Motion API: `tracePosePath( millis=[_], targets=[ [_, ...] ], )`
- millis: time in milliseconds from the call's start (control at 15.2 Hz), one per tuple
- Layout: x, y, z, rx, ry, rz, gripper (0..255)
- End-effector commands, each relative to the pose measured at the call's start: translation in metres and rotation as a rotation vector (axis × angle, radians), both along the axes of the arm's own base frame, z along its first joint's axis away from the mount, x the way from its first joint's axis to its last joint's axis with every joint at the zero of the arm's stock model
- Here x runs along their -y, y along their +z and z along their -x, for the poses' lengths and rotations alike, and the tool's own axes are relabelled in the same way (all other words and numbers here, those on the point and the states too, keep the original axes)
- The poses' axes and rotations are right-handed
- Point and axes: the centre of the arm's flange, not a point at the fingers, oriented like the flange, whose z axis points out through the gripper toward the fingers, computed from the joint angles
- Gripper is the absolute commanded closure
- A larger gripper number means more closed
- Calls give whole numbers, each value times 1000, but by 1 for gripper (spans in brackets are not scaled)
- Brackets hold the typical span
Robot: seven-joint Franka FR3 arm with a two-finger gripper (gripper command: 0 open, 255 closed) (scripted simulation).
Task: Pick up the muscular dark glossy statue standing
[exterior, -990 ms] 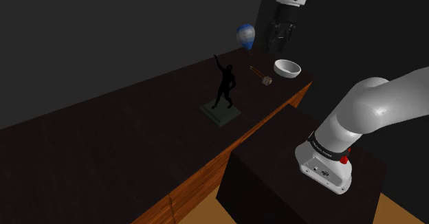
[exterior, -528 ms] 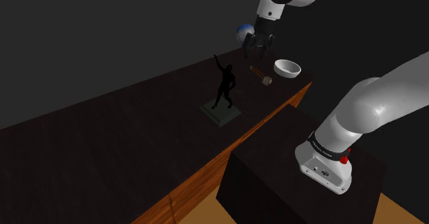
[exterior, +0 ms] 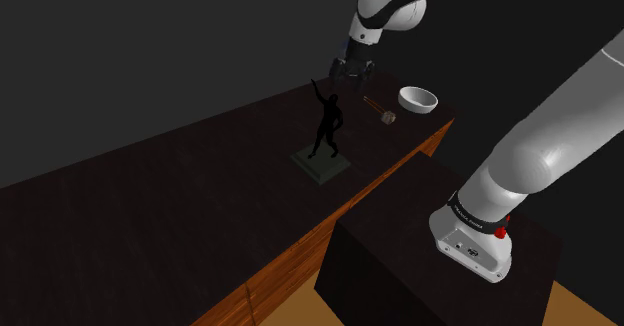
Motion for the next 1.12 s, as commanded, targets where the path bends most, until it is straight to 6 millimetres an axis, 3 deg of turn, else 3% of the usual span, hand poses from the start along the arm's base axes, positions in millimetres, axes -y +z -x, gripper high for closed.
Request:
tracePosePath(
  millis=[0,330,924,990,1056],
  targets=[
    [1,-16,-19,11,-31,3,0],
    [11,-52,-64,34,-101,9,0],
    [11,-92,-64,34,-101,9,0],
    [11,-92,-64,34,-101,9,255],
    [11,-92,-64,34,-101,9,255]
  ],
)
